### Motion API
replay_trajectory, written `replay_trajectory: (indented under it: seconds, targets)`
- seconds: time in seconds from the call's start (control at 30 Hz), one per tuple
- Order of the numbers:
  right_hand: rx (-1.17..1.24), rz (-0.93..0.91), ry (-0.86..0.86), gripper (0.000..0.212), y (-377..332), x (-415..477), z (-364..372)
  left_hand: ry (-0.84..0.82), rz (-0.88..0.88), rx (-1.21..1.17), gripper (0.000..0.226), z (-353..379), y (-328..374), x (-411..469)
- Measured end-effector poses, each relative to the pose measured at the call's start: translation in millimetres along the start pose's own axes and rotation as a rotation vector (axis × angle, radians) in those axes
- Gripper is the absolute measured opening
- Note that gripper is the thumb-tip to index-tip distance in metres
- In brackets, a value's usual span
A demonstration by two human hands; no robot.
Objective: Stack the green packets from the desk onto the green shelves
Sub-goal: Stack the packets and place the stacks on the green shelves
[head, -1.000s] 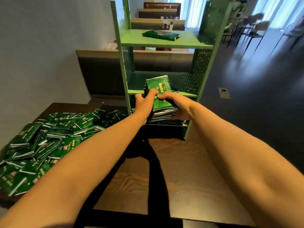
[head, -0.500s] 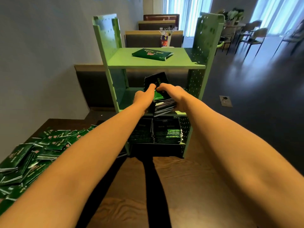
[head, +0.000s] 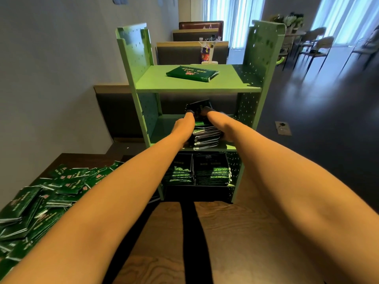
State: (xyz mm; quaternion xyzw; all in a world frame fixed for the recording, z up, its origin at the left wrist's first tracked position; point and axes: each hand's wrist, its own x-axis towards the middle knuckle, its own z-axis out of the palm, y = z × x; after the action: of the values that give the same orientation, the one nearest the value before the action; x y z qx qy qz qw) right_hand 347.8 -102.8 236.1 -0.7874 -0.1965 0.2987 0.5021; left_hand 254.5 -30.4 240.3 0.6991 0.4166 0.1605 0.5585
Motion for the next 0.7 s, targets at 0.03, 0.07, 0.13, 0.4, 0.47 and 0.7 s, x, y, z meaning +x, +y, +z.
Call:
replay_trajectory:
  seconds: [0.03,0.07,0.13,0.4,0.47,0.7]
  targets:
    - [0.006,0.000,0.012,0.055,0,3,2,0.010,0.017,0.008,0.058,-3,-2,1]
    - [0.011,0.006,0.025,0.054,-1,4,4,0.009,0.053,0.035,0.058,-7,-4,1]
    - [0.042,0.014,0.023,0.050,-4,6,10,-0.022,0.164,0.135,0.059,-16,-11,0]
    - [0.140,0.053,-0.085,0.052,-12,28,42,0.199,0.470,1.237,0.068,-57,-20,1]
    - [0.171,0.039,-0.119,0.042,-20,21,49,0.295,0.527,1.376,0.062,-60,-18,2]
    - [0.240,0.067,-0.192,0.037,-26,35,60,0.323,0.620,1.642,0.042,-60,-19,8]
